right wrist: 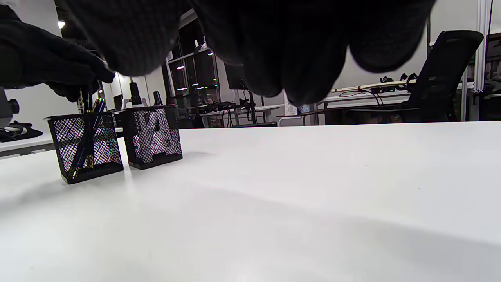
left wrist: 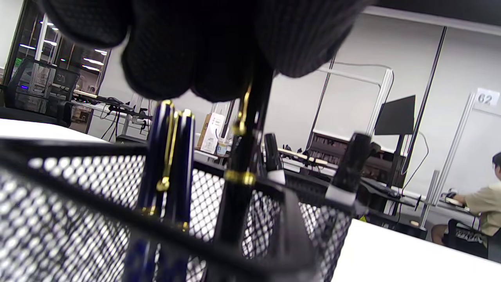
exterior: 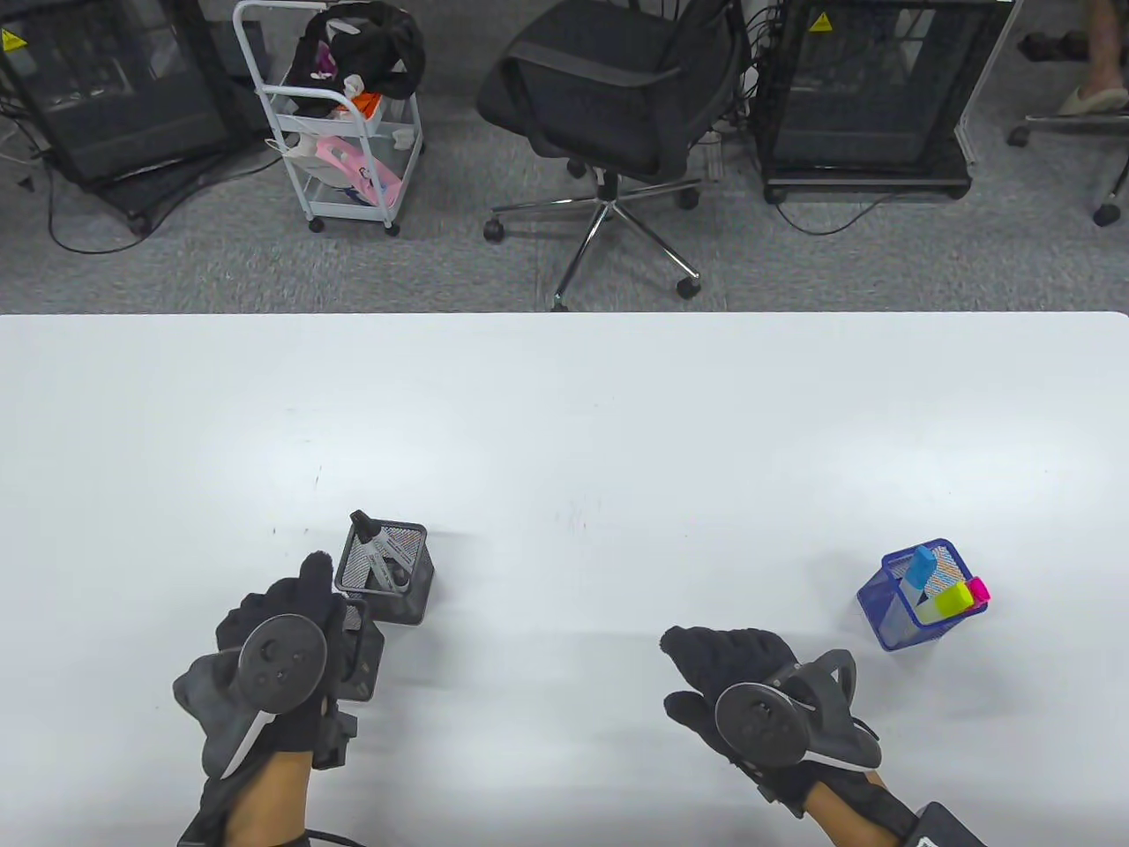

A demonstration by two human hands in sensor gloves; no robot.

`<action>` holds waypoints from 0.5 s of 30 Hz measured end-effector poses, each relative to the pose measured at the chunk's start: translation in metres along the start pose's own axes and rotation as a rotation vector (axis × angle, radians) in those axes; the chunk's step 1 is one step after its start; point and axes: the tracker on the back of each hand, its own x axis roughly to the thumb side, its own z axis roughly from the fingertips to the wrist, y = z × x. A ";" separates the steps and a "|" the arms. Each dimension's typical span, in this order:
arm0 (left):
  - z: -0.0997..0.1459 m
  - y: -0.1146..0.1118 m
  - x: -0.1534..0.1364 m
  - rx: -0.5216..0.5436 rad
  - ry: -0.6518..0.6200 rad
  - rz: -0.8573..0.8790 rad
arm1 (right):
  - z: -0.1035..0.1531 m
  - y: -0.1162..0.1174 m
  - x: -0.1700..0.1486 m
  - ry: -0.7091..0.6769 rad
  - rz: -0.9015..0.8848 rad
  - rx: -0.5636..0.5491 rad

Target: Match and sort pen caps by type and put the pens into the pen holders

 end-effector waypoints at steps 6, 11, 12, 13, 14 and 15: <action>0.004 0.004 0.011 0.037 -0.012 -0.072 | 0.000 -0.002 -0.001 0.004 0.004 -0.011; 0.018 0.019 0.042 0.095 -0.171 -0.035 | 0.001 -0.006 -0.002 0.000 -0.020 -0.050; 0.023 0.020 0.053 0.091 -0.233 -0.014 | 0.001 -0.006 -0.003 -0.001 -0.032 -0.057; 0.028 0.018 0.066 0.072 -0.314 0.022 | 0.001 -0.007 -0.003 0.002 -0.048 -0.064; 0.032 0.014 0.076 0.054 -0.378 0.059 | 0.001 -0.008 -0.003 0.004 -0.059 -0.073; 0.038 0.007 0.092 0.026 -0.446 0.102 | 0.002 -0.008 -0.004 0.005 -0.065 -0.080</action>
